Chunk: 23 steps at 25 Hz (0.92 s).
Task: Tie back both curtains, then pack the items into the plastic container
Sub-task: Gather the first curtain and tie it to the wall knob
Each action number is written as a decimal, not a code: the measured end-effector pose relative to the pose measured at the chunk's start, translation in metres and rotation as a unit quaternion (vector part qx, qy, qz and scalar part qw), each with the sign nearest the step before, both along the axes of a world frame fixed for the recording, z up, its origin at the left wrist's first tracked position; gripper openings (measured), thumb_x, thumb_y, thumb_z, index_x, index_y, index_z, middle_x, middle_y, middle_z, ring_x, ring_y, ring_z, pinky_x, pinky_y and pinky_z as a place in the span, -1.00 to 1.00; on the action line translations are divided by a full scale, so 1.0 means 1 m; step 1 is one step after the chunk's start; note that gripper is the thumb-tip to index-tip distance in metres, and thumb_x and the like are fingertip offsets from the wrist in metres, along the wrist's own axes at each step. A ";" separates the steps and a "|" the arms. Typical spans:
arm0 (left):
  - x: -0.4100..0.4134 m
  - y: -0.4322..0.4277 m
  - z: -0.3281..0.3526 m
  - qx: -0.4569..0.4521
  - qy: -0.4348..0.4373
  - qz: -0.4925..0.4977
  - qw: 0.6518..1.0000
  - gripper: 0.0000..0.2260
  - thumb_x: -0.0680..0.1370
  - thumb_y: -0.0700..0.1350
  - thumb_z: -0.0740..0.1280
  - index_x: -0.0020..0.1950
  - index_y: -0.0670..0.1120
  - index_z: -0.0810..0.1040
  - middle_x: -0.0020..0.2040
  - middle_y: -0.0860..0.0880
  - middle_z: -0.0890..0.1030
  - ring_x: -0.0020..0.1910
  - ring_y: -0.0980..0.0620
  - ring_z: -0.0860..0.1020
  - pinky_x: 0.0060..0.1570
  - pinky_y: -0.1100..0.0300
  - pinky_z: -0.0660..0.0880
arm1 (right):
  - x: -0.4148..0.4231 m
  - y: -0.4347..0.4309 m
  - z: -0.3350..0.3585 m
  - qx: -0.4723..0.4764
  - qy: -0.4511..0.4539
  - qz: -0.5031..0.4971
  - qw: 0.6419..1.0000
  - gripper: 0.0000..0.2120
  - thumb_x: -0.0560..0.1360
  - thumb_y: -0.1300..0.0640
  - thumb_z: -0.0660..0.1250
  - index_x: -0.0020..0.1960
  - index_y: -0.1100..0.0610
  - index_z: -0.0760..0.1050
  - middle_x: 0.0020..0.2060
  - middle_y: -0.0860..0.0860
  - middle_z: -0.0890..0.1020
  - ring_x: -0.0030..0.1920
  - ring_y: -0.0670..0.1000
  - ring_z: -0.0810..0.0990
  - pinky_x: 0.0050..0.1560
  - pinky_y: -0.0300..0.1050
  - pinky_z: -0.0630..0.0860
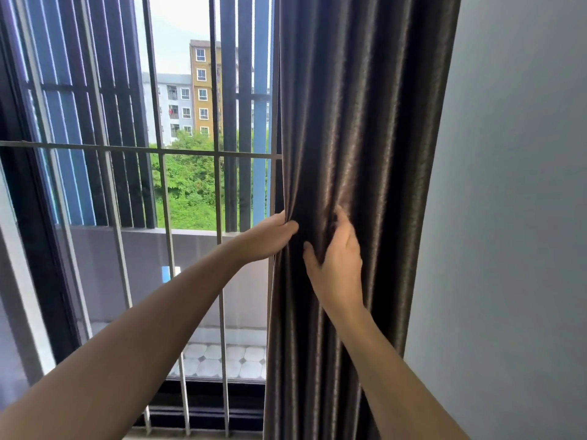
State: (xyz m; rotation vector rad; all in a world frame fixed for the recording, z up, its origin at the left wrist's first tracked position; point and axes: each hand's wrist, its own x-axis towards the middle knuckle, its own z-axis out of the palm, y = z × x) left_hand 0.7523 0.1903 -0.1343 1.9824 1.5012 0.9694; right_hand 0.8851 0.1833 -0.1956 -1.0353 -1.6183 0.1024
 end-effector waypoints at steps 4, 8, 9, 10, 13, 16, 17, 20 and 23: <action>0.000 0.003 -0.004 0.003 -0.008 -0.001 1.000 -0.80 0.52 -0.12 0.07 -0.11 -0.22 0.41 -0.18 -0.12 0.44 -0.18 -0.01 0.40 -0.08 0.05 0.36 | -0.001 0.000 -0.010 -0.016 -0.031 -0.003 0.999 -0.42 0.56 0.24 0.23 0.50 0.10 0.08 0.41 0.04 0.35 0.37 0.03 0.39 0.29 -0.09 0.35; -0.002 0.003 -0.003 -0.008 -0.020 0.005 1.000 -0.87 0.45 -0.07 0.08 -0.20 -0.12 0.31 -0.23 -0.10 0.37 -0.22 -0.03 0.33 -0.16 0.02 0.27 | -0.001 0.006 -0.024 -0.080 -0.079 -0.021 0.993 -0.43 0.54 0.23 0.23 0.50 0.09 0.12 0.27 0.05 0.51 0.20 0.04 0.53 0.18 -0.14 0.40; -0.002 0.004 -0.004 -0.009 -0.023 0.013 1.000 -0.86 0.49 -0.09 0.09 -0.24 -0.11 0.29 -0.26 -0.11 0.35 -0.24 -0.03 0.33 -0.17 0.03 0.27 | -0.002 0.006 -0.029 -0.076 -0.088 -0.019 0.993 -0.44 0.53 0.25 0.23 0.49 0.08 0.17 0.22 0.04 0.55 0.17 0.04 0.55 0.18 -0.14 0.43; -0.001 0.005 -0.005 -0.007 -0.027 0.018 0.999 -0.83 0.52 -0.13 0.09 -0.27 -0.10 0.28 -0.28 -0.11 0.36 -0.26 -0.03 0.33 -0.17 0.05 0.27 | -0.003 0.004 -0.035 -0.065 -0.087 -0.008 0.994 -0.45 0.52 0.27 0.23 0.48 0.07 0.21 0.17 0.04 0.58 0.14 0.04 0.56 0.18 -0.13 0.45; 0.003 0.006 -0.006 0.000 -0.039 0.017 0.999 -0.78 0.55 -0.18 0.07 -0.29 -0.05 0.32 -0.30 -0.05 0.40 -0.27 0.00 0.38 -0.14 0.07 0.32 | -0.006 -0.002 -0.052 -0.033 -0.072 0.037 0.996 -0.41 0.49 0.32 0.25 0.48 0.06 0.24 0.04 0.03 0.59 0.03 0.02 0.56 0.14 -0.16 0.49; 0.012 0.005 -0.006 0.009 -0.048 0.009 0.999 -0.76 0.57 -0.20 0.05 -0.28 -0.03 0.32 -0.31 -0.01 0.40 -0.31 0.04 0.38 -0.19 0.14 0.35 | -0.005 -0.001 -0.054 -0.024 -0.041 0.080 0.996 -0.42 0.47 0.35 0.28 0.45 0.08 0.29 0.02 0.01 0.59 -0.02 -0.05 0.57 0.13 -0.21 0.50; 0.016 0.003 -0.005 0.006 -0.051 0.008 0.999 -0.76 0.57 -0.21 0.05 -0.29 -0.03 0.30 -0.32 0.00 0.39 -0.33 0.06 0.37 -0.23 0.17 0.34 | -0.004 0.001 -0.055 -0.025 -0.034 0.088 0.995 -0.42 0.46 0.35 0.28 0.44 0.08 0.30 0.03 0.01 0.59 -0.01 -0.05 0.58 0.14 -0.20 0.50; 0.024 -0.004 -0.004 0.002 -0.068 -0.009 0.998 -0.78 0.57 -0.20 0.09 -0.25 -0.02 0.35 -0.29 0.02 0.42 -0.30 0.10 0.40 -0.25 0.20 0.33 | 0.000 0.003 -0.058 -0.029 -0.043 0.091 0.994 -0.44 0.46 0.34 0.29 0.43 0.08 0.33 0.10 0.02 0.58 0.04 -0.03 0.59 0.18 -0.17 0.51; 0.028 -0.004 -0.003 0.013 -0.049 -0.017 0.999 -0.84 0.57 -0.05 0.18 0.09 -0.01 0.49 -0.05 0.04 0.55 -0.05 0.10 0.50 -0.03 0.20 0.41 | 0.000 0.002 -0.062 -0.077 -0.062 0.139 0.985 -0.46 0.44 0.27 0.30 0.41 0.05 0.36 0.16 -0.04 0.51 -0.06 -0.11 0.58 0.05 -0.30 0.53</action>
